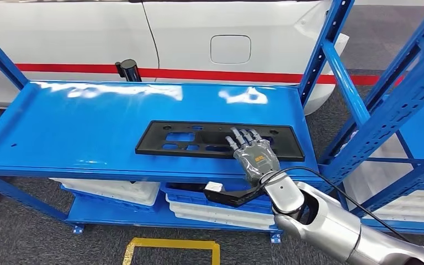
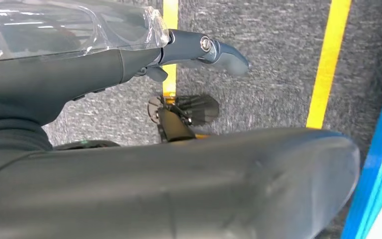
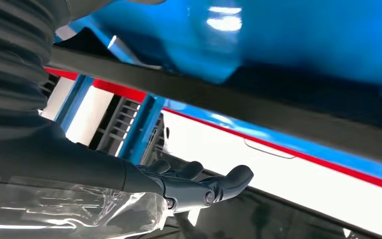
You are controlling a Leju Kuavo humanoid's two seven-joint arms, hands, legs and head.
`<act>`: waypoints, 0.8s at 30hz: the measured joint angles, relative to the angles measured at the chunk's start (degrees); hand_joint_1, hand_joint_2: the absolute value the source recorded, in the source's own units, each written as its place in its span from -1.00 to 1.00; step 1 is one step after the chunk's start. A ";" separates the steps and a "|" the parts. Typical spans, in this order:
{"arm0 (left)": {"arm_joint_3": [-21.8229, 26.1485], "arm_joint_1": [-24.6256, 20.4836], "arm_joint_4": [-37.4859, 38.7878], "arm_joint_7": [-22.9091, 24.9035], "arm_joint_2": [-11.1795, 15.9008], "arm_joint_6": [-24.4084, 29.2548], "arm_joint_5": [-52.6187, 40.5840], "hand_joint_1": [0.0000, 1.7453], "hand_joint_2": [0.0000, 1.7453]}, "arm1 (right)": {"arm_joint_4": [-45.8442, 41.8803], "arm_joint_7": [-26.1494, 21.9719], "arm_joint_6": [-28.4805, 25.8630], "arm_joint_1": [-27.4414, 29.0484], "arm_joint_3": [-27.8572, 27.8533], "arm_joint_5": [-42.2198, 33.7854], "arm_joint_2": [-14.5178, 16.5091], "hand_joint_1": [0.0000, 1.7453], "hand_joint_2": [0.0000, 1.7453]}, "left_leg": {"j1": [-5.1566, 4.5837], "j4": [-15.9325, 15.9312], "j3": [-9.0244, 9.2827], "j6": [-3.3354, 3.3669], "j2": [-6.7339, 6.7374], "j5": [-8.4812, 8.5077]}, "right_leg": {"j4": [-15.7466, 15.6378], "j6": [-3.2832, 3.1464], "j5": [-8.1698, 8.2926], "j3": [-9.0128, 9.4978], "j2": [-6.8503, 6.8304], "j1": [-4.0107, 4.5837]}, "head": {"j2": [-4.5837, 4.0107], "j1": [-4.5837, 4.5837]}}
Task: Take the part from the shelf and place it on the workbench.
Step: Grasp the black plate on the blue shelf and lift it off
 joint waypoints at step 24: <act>-1.02 0.10 0.00 -4.89 0.09 -1.97 0.76 -1.00 1.00 | 1.73 -0.04 -0.42 0.22 1.04 -3.80 0.86 1.00 1.00 | 0.82 19.00 -8.74 -2.03 -0.06 -8.14 | -0.06 -0.75 -0.05 0.22 -0.02 -0.86 | 0.00 -0.06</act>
